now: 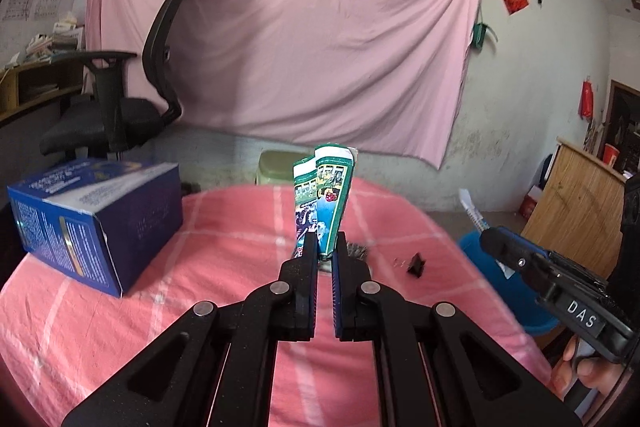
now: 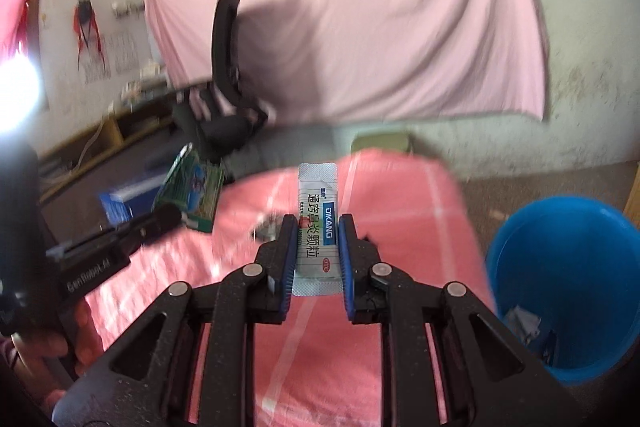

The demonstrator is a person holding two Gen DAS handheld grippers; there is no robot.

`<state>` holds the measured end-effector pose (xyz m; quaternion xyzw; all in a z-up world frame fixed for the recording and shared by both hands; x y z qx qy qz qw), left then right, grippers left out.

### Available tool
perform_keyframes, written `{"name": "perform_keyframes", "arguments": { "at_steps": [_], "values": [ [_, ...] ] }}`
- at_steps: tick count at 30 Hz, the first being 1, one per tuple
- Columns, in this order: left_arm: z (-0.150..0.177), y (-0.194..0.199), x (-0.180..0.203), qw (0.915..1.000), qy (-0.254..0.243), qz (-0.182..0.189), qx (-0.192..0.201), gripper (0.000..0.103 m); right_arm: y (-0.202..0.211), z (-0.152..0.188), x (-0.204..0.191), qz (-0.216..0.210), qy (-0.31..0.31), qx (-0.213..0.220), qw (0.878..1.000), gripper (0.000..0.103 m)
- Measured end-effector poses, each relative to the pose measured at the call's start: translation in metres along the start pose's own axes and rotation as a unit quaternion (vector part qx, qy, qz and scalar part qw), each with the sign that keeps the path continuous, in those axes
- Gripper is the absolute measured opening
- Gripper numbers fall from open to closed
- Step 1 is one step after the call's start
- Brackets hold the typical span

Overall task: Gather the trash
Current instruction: 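Carry the card box and white sachet over the blue basin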

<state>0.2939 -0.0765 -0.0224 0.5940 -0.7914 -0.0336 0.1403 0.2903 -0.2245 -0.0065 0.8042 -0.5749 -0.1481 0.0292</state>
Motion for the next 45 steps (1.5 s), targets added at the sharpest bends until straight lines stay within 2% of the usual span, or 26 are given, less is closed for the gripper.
{"name": "perform_keyframes", "arguments": {
  "at_steps": [5, 10, 15, 19, 25, 32, 38, 45],
  "values": [
    [-0.016, 0.011, 0.015, 0.9982, -0.004, 0.021, 0.057, 0.004, 0.031, -0.026, -0.001, 0.019, 0.018, 0.093, 0.995, 0.037],
    [-0.025, 0.024, 0.035, 0.9942, -0.014, 0.038, 0.1, 0.004, 0.053, -0.042, 0.003, 0.037, 0.03, 0.151, 0.987, 0.037],
    [-0.04, 0.021, 0.058, 0.9903, -0.009, 0.065, 0.123, 0.004, 0.069, -0.05, 0.012, 0.065, 0.035, 0.188, 0.979, 0.037],
    [-0.052, 0.014, 0.086, 0.9852, -0.022, 0.101, 0.137, 0.004, 0.088, -0.056, 0.024, 0.091, 0.036, 0.21, 0.973, 0.037],
    [-0.057, 0.003, 0.128, 0.977, -0.052, 0.149, 0.143, 0.004, 0.106, -0.059, 0.052, 0.149, 0.043, 0.215, 0.964, 0.037],
    [-0.051, -0.022, 0.168, 0.9721, -0.058, 0.2, 0.108, 0.004, 0.125, -0.054, 0.097, 0.206, -0.005, 0.21, 0.956, 0.037],
    [-0.034, -0.057, 0.202, 0.9683, -0.042, 0.245, 0.019, 0.004, 0.128, -0.036, 0.133, 0.249, -0.055, 0.171, 0.952, 0.037],
    [-0.013, -0.082, 0.226, 0.9624, -0.019, 0.264, -0.06, 0.004, 0.121, -0.016, 0.156, 0.272, -0.091, 0.128, 0.949, 0.037]
  ]
}}
Point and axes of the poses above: each gripper's, at about its wrist camera, not at the fingertips, and y roughly against the way its jaws point, x to its right, z to its underside, the point moved 5 cm from there along -y, roughly the way its jaws point, and after that the axes turned 11 degrees about x, right-handed, at the moved point
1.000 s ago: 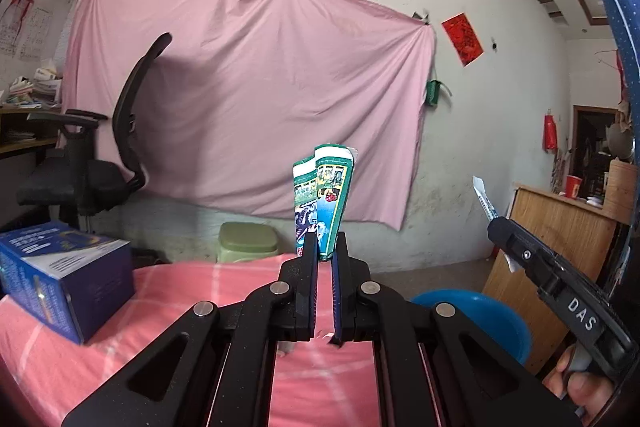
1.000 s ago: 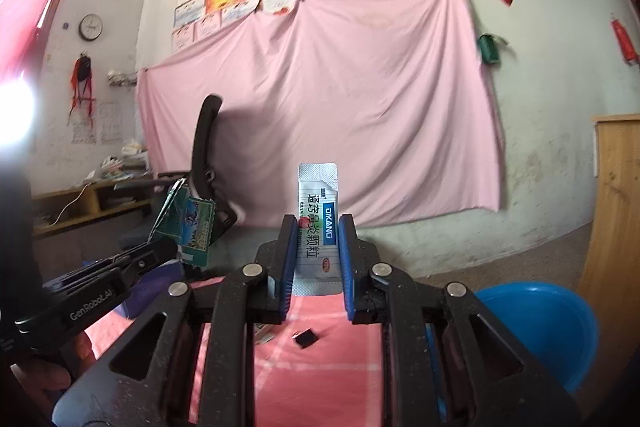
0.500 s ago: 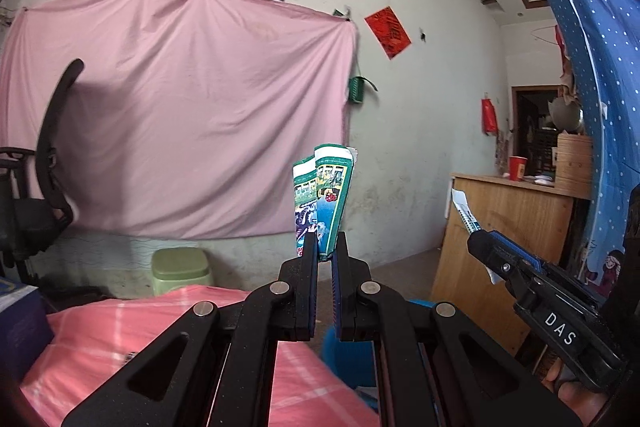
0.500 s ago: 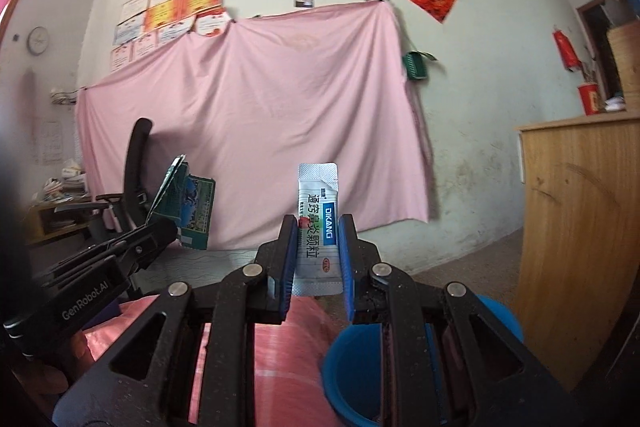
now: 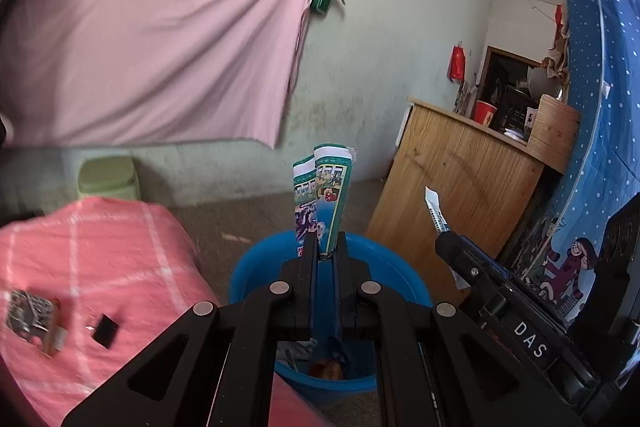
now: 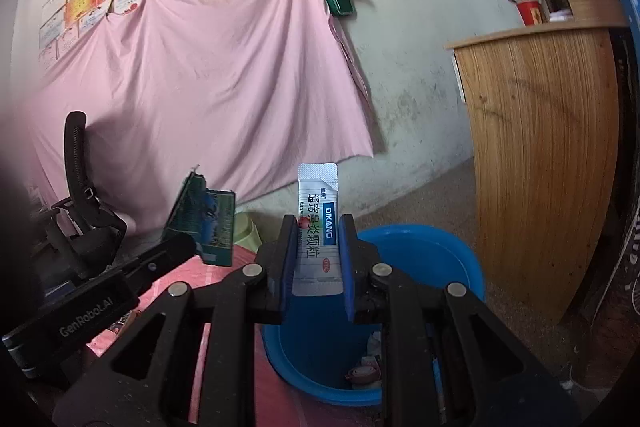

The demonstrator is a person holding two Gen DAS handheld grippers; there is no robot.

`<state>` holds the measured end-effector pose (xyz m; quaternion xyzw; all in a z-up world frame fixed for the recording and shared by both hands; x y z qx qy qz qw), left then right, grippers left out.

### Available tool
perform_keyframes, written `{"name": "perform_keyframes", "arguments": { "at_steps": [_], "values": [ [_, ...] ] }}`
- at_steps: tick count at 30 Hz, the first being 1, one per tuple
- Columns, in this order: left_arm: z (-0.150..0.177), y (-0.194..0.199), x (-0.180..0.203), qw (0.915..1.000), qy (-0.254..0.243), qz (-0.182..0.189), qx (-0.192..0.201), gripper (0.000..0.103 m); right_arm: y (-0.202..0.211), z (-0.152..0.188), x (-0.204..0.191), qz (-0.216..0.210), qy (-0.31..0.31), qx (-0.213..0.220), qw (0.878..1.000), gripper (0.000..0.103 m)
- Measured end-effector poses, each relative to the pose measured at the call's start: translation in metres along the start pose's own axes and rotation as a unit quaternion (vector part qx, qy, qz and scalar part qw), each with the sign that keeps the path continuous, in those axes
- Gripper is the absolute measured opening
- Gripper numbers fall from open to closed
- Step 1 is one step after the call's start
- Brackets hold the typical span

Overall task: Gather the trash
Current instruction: 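Carry the card box and white sachet over the blue basin, then open both tools above the basin to drop the card box and sachet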

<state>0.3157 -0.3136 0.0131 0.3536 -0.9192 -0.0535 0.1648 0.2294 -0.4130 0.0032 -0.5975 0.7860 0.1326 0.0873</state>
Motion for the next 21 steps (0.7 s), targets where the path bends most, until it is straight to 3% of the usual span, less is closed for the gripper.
{"name": "perform_keyframes", "arguments": {
  "at_steps": [10, 13, 15, 21],
  "values": [
    [0.012, -0.031, -0.023, 0.9946, 0.078, 0.0, -0.069, 0.006, -0.024, 0.023, 0.016, 0.016, -0.014, -0.055, 0.998, 0.038],
    [0.016, -0.034, -0.026, 0.9937, 0.077, -0.008, -0.081, 0.015, -0.029, 0.03, 0.02, 0.021, -0.015, -0.068, 0.997, 0.039],
    [0.017, -0.034, -0.028, 0.9934, 0.081, -0.009, -0.081, 0.029, -0.03, 0.032, 0.022, 0.024, -0.017, -0.073, 0.997, 0.039],
    [0.015, -0.029, -0.033, 0.994, 0.08, -0.022, -0.071, 0.031, -0.028, 0.03, 0.025, 0.027, -0.023, -0.067, 0.997, 0.045]
  ]
}}
Point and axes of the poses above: each gripper's, at about its wrist camera, not at the fingertips, and y roughly against the way its jaws point, x to its right, z to its underside, the point moved 5 cm from there along -y, roughly the way its jaws point, and after that the axes turned 11 degrees about x, right-handed, at the moved point
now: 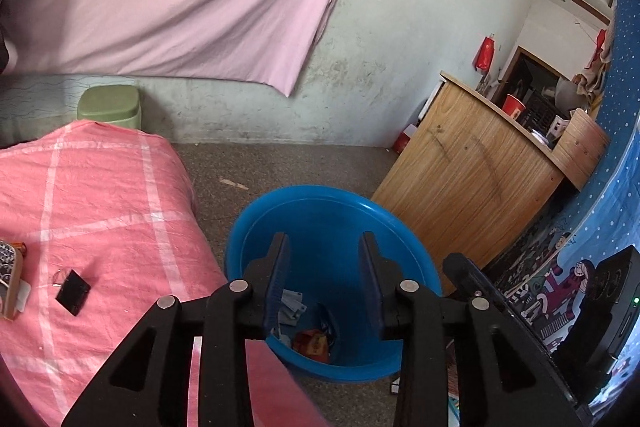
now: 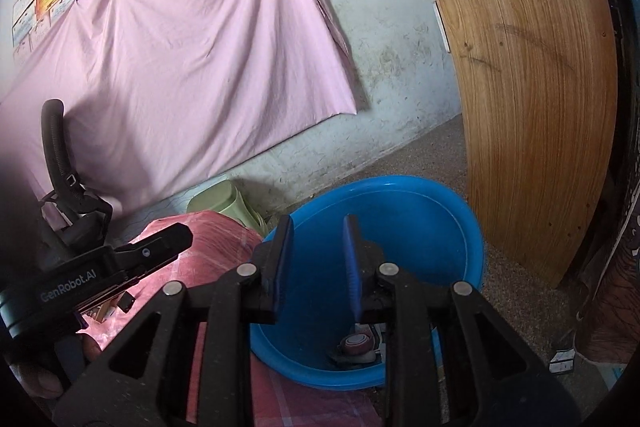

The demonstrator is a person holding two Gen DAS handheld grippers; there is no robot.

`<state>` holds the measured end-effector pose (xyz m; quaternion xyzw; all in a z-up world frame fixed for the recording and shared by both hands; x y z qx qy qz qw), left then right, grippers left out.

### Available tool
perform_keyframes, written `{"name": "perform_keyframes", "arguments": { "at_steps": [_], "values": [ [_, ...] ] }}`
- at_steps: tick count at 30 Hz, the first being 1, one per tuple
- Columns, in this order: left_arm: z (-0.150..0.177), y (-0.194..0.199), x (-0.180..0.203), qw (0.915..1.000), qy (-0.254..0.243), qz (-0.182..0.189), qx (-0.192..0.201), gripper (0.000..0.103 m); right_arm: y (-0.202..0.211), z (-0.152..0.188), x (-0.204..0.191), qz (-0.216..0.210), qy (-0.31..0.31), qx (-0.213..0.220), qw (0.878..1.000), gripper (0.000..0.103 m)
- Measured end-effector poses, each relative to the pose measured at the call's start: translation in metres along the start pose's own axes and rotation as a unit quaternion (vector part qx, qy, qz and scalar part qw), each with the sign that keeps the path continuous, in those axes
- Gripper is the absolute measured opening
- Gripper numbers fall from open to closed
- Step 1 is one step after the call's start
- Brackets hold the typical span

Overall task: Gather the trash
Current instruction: 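Open both tools above the basin to drop the card box and sachet, then move both open tools back over the table toward the phone case and clip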

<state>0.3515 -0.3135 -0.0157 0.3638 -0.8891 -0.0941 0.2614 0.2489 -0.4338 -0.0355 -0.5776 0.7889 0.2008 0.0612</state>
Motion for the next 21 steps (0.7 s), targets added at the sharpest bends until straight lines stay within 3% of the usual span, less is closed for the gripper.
{"name": "perform_keyframes", "arguments": {
  "at_steps": [7, 11, 13, 16, 21],
  "values": [
    [-0.001, 0.019, -0.01, 0.999, -0.014, -0.032, 0.029, 0.04, 0.006, -0.007, -0.009, -0.015, 0.013, 0.023, 1.0, 0.067],
    [-0.008, 0.044, -0.021, 0.9956, -0.021, -0.064, 0.065, 0.054, 0.013, -0.014, -0.021, -0.029, 0.026, 0.045, 0.998, 0.078],
    [-0.01, 0.055, -0.028, 0.9939, -0.022, -0.075, 0.078, 0.061, 0.017, -0.017, -0.029, -0.038, 0.037, 0.058, 0.997, 0.09],
    [-0.014, 0.077, -0.038, 0.9886, -0.029, -0.104, 0.105, 0.078, 0.024, -0.022, -0.043, -0.052, 0.056, 0.078, 0.994, 0.1],
    [-0.013, 0.116, -0.053, 0.975, -0.043, -0.148, 0.16, 0.099, 0.037, -0.03, -0.067, -0.081, 0.079, 0.115, 0.987, 0.103]
  ]
}}
Point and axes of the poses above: each gripper's, at about its wrist camera, not at the fingertips, and y roughly against the way its jaws point, x to its right, z to its underside, the point moved 5 cm from there along -y, roughly the way its jaws point, and after that the axes turned 11 degrees about x, right-handed, at the moved point
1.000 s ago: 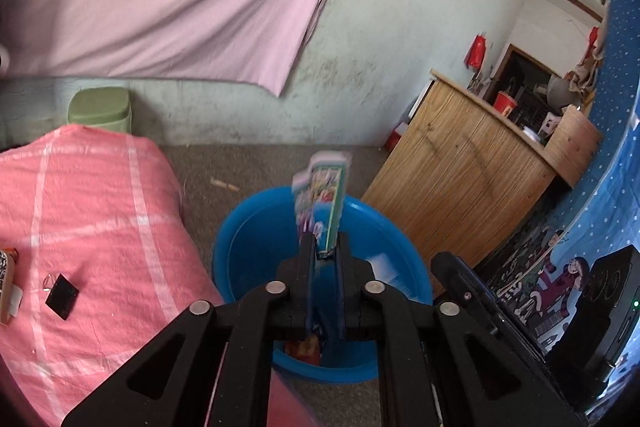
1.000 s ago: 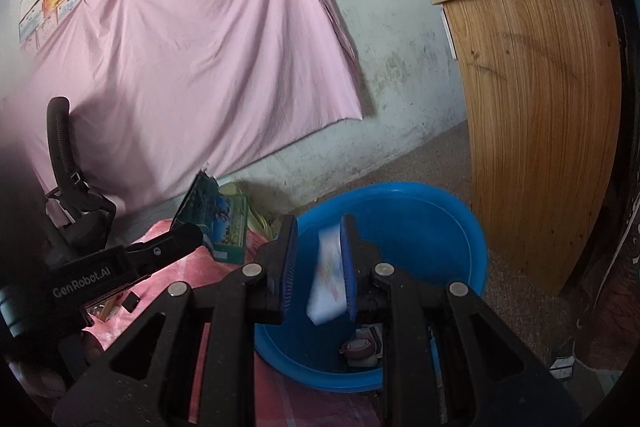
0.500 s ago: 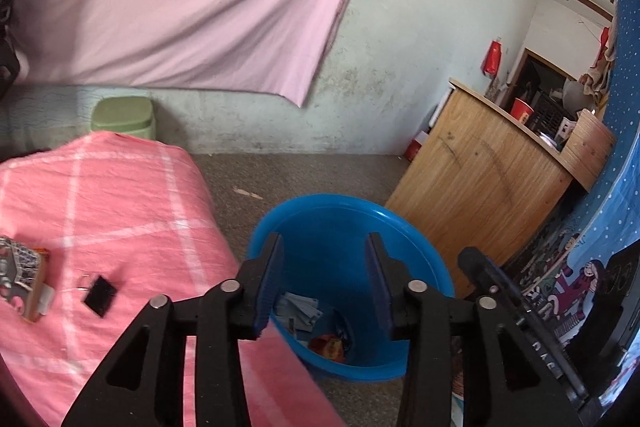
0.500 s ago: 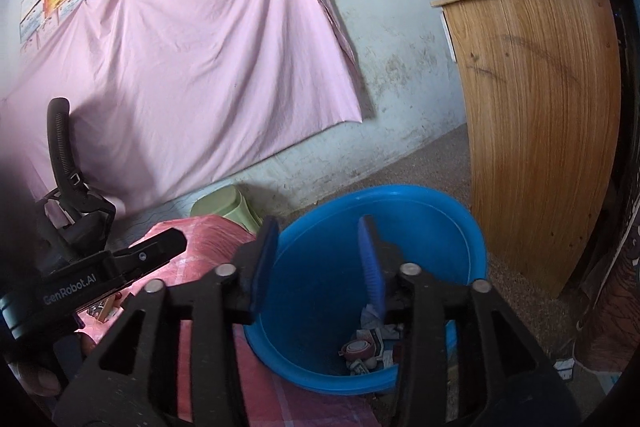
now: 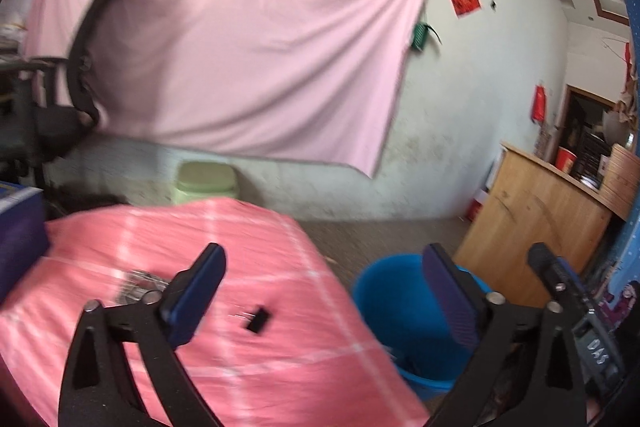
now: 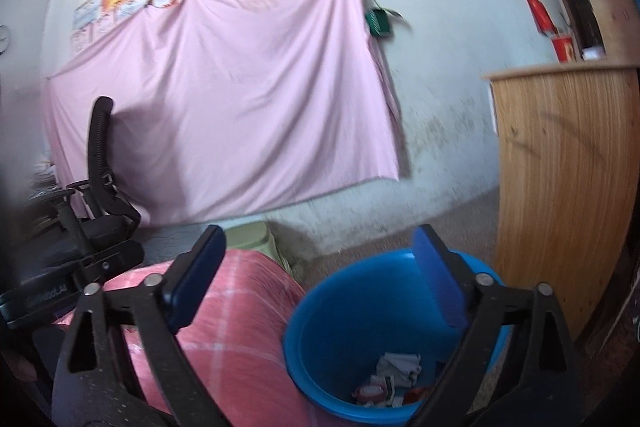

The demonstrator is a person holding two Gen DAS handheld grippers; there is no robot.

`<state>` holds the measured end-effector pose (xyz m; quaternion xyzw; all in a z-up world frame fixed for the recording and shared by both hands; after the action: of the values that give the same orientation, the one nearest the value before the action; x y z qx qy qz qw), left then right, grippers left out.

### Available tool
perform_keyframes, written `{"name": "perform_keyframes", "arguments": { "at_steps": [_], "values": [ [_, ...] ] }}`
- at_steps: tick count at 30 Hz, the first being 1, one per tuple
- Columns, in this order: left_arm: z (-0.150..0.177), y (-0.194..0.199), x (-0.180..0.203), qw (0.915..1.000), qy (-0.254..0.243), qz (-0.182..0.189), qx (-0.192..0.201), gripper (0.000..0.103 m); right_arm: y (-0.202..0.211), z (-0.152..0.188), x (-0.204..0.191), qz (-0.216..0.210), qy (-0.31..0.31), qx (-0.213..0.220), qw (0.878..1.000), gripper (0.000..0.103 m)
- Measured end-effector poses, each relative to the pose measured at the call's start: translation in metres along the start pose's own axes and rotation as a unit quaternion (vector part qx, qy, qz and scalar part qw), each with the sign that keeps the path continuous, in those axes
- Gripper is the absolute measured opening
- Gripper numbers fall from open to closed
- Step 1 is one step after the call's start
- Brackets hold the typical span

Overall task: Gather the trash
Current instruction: 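Move both open tools back over the table toward the phone case and clip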

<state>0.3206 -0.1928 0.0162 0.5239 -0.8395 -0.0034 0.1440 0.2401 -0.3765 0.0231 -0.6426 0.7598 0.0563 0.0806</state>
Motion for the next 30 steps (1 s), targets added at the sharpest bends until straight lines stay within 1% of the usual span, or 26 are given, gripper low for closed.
{"name": "perform_keyframes", "arguments": {
  "at_steps": [2, 7, 11, 16, 23, 27, 30],
  "values": [
    [-0.005, 0.015, -0.012, 0.9996, -0.008, -0.018, 0.021, 0.1, 0.004, -0.005, -0.011, -0.014, 0.01, 0.017, 1.0, 0.103],
    [-0.012, 0.045, -0.036, 0.9963, -0.017, -0.063, 0.056, 0.1, 0.014, -0.015, -0.041, -0.049, 0.037, 0.049, 0.997, 0.103],
    [-0.018, 0.075, -0.05, 0.9909, -0.036, -0.097, 0.086, 0.1, 0.021, -0.02, -0.069, -0.081, 0.056, 0.066, 0.993, 0.103],
    [-0.024, 0.101, -0.069, 0.9838, -0.054, -0.133, 0.107, 0.1, 0.027, -0.023, -0.098, -0.119, 0.068, 0.078, 0.988, 0.103],
    [-0.024, 0.131, -0.103, 0.9744, -0.057, -0.173, 0.132, 0.1, 0.031, -0.017, -0.132, -0.154, 0.092, 0.079, 0.981, 0.103],
    [-0.019, 0.13, -0.116, 0.9722, -0.058, -0.187, 0.128, 0.1, 0.029, -0.008, -0.148, -0.168, 0.11, 0.068, 0.977, 0.103],
    [-0.012, 0.126, -0.124, 0.9712, -0.061, -0.198, 0.118, 0.1, 0.025, 0.001, -0.155, -0.176, 0.12, 0.051, 0.976, 0.103]
  ]
}}
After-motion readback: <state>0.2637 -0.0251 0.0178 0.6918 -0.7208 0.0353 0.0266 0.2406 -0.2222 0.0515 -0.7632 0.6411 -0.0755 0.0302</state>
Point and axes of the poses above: each gripper's, at about its wrist camera, not at the fingertips, and y roughly against the way its jaws point, x to its right, z to its underside, the point moved 5 cm from there along -y, roughly the way its jaws point, and after that the axes turned 11 degrees about x, right-handed, at the moved point
